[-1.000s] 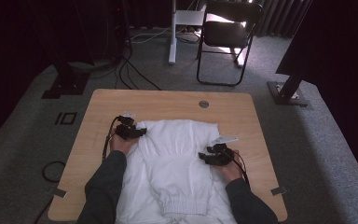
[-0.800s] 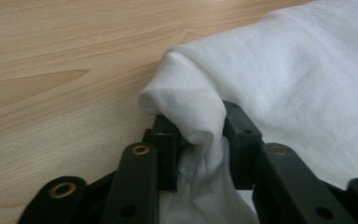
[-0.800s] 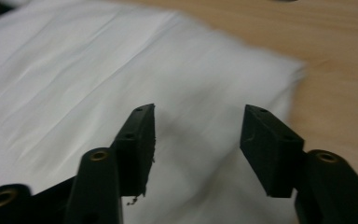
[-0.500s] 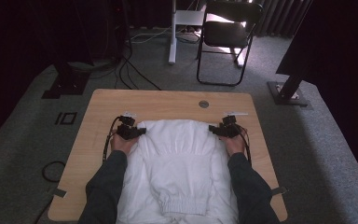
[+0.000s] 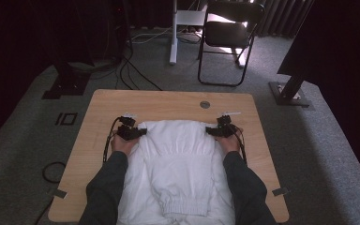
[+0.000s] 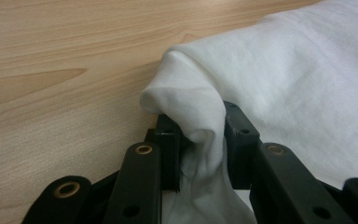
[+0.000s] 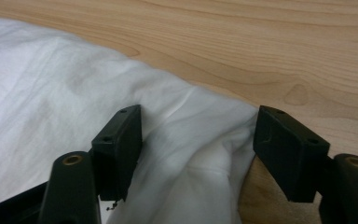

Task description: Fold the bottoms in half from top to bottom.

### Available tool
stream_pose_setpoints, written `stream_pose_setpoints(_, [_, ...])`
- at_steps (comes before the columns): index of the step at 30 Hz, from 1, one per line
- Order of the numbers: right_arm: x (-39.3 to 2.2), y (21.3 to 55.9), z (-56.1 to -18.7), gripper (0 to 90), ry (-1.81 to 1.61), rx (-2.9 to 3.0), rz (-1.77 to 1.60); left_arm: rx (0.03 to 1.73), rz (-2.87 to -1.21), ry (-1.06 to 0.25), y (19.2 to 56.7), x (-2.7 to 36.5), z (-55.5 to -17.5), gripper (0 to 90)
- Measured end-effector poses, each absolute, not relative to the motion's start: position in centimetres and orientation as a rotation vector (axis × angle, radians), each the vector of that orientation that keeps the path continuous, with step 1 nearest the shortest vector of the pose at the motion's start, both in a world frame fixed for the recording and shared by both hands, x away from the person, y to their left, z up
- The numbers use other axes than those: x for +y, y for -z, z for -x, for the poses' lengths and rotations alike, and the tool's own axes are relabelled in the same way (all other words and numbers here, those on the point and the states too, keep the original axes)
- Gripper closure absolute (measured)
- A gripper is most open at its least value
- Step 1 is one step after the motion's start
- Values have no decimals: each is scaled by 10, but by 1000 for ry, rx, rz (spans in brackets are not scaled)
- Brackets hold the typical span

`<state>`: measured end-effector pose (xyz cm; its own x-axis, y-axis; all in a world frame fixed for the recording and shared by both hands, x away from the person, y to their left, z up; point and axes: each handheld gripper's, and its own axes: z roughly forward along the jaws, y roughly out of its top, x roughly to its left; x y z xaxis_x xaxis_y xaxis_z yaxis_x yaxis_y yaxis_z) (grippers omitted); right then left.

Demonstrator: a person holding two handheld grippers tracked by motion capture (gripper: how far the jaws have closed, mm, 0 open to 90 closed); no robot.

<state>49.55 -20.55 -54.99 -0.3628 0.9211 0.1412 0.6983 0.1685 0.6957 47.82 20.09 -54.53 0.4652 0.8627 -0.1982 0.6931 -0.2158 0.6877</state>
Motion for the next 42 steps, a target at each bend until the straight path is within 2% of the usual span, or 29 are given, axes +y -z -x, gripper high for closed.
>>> stream_pose_setpoints(5, [-205,551,-497,224,-931,2127,-1517,1289,-1982,-300,545,200,-478,718])
stream_pose_setpoints(9, [-206,551,-497,237,-938,2127,-1537,1288,-1982,-301,545,201,-478,715])
stream_pose_setpoints(12, [-204,549,-494,429,-983,2152,-1525,1294,-1980,-299,545,200,-478,714])
stream_pose_setpoints(15, [-207,549,-494,745,-1082,2180,-1603,1308,-1964,-278,545,202,-479,719])
stream_pose_setpoints(17, [-210,550,-496,819,-1134,2180,-1647,1328,-1932,-249,546,204,-479,746])
stream_pose_setpoints(24, [-217,536,-491,838,-1159,2142,-1559,1325,-1858,-223,533,213,-476,802])
stream_pose_setpoints(35, [-232,459,-476,837,-1355,1938,-1357,1127,-1712,-375,445,213,-463,802])
stream_pose_setpoints(42, [-238,436,-450,833,-1411,1945,-1224,1039,-1728,-406,428,215,-437,800])
